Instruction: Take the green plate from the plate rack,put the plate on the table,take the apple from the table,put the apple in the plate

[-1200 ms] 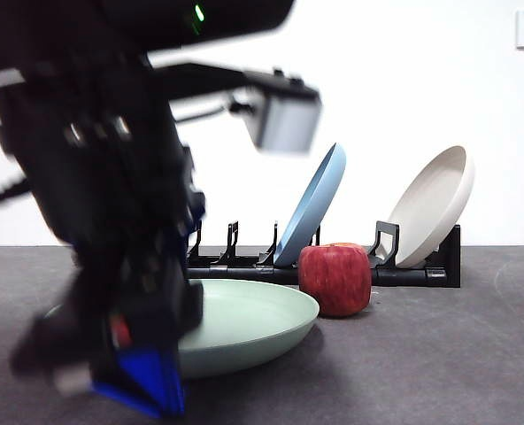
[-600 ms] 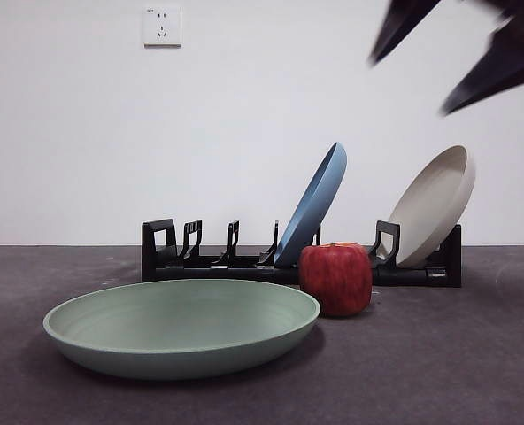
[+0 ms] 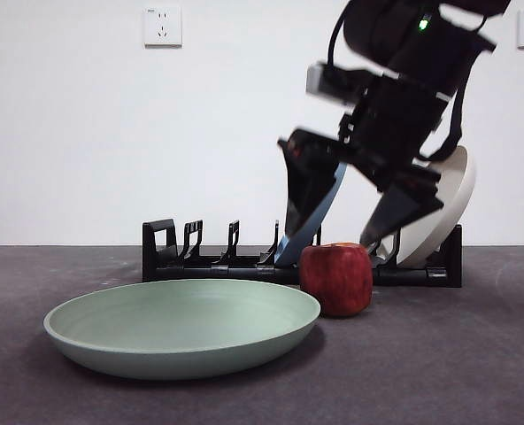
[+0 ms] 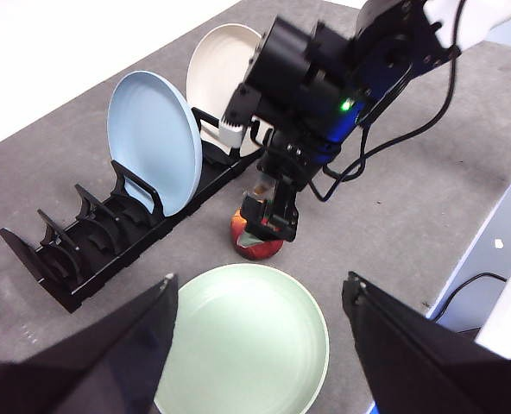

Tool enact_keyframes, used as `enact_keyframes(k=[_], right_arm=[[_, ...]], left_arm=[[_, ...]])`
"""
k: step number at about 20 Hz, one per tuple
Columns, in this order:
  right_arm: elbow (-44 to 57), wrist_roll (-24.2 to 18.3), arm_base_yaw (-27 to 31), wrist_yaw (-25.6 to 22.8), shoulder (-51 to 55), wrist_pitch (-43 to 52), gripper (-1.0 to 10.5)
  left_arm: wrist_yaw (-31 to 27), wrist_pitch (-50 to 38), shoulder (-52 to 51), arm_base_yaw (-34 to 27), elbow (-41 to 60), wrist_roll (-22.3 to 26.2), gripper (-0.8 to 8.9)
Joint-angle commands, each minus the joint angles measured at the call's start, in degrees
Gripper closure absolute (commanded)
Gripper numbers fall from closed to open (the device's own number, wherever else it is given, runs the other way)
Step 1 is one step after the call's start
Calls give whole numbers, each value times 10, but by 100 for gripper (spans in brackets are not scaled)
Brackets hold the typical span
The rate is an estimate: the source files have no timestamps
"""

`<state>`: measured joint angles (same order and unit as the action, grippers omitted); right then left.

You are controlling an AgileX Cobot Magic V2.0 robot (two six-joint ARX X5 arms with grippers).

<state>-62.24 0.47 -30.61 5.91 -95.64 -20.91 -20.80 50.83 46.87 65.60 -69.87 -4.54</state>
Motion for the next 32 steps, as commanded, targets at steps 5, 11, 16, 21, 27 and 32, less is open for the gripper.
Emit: enact_keyframes(k=[5,11,16,21,27,32], right_arm=[[-1,15,-3,-16,-56,10,425],[-1,16,-3,-16,-56,9,890],[-1,17,-6,-19,-20,-2,959],[-1,40,-41,-33,91,-3,959],[-1,77,-146,-33,62,42,959],[-1,81,-203,-63,-22,76,959]], left_arm=[[-1,0,-2,0,3,-5,491],[-1,0,-2,0,3,-5,494],[-1,3,-2,0,3,-5,495],[-1,3,-2,0,3,-5,495],[0,3,-2,0,3,-5,499],[1,3,-2,0,3,-5,500]])
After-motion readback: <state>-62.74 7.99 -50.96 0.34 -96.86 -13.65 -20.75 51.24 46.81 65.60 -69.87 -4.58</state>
